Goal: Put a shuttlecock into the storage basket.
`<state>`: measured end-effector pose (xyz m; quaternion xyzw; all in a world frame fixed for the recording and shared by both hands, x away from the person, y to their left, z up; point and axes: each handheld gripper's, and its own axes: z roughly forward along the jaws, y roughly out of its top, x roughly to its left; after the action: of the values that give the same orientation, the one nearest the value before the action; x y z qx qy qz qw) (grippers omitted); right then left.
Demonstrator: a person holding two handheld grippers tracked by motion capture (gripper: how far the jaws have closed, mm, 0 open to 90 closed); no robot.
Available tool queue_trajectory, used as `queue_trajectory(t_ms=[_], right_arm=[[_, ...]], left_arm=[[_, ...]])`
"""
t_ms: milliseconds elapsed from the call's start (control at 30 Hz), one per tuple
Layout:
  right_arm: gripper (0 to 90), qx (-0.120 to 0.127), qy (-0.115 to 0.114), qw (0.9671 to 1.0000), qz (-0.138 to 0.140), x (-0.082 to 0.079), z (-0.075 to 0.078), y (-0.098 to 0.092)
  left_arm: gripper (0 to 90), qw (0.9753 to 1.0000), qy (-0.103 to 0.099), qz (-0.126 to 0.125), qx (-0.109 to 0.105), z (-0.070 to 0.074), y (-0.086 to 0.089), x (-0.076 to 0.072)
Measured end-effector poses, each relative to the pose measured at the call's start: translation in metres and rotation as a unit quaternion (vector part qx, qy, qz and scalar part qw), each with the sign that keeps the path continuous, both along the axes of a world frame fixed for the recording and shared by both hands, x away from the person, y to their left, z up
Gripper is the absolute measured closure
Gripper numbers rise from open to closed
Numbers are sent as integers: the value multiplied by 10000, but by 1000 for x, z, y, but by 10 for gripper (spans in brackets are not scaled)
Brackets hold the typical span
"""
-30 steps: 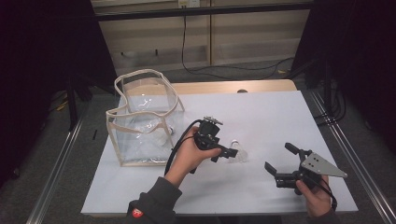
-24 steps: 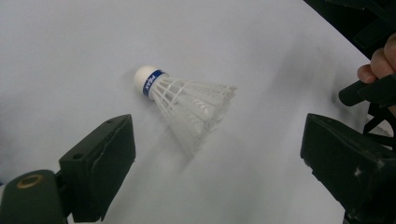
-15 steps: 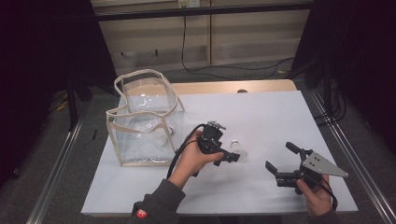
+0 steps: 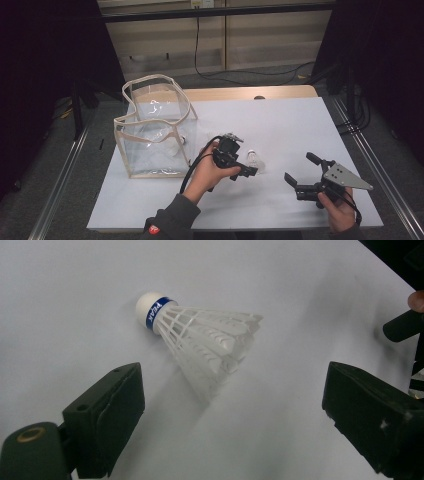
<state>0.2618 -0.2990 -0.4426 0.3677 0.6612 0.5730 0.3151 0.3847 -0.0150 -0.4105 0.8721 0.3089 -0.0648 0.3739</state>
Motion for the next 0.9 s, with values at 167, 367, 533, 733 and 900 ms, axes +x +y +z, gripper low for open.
queue_trajectory(t_ms=[167, 367, 533, 733, 900], right_arm=[[1, 0, 15, 10000, 4, 0, 0, 0], [1, 4, 12, 10000, 16, 1, -1, 0], [1, -5, 19, 10000, 30, 0, -1, 0], [1, 26, 10, 10000, 21, 0, -1, 0], [1, 2, -7, 10000, 21, 0, -1, -1]], left_arm=[[110, 10000, -54, 13, 53, -3, -2, 0], [146, 9996, -238, 86, 151, -6, -3, 2], [201, 9994, -301, 131, 109, -8, -5, 3], [236, 9993, -333, 117, 156, -14, -8, 6], [304, 9994, -302, 54, 150, -18, -12, 8]])
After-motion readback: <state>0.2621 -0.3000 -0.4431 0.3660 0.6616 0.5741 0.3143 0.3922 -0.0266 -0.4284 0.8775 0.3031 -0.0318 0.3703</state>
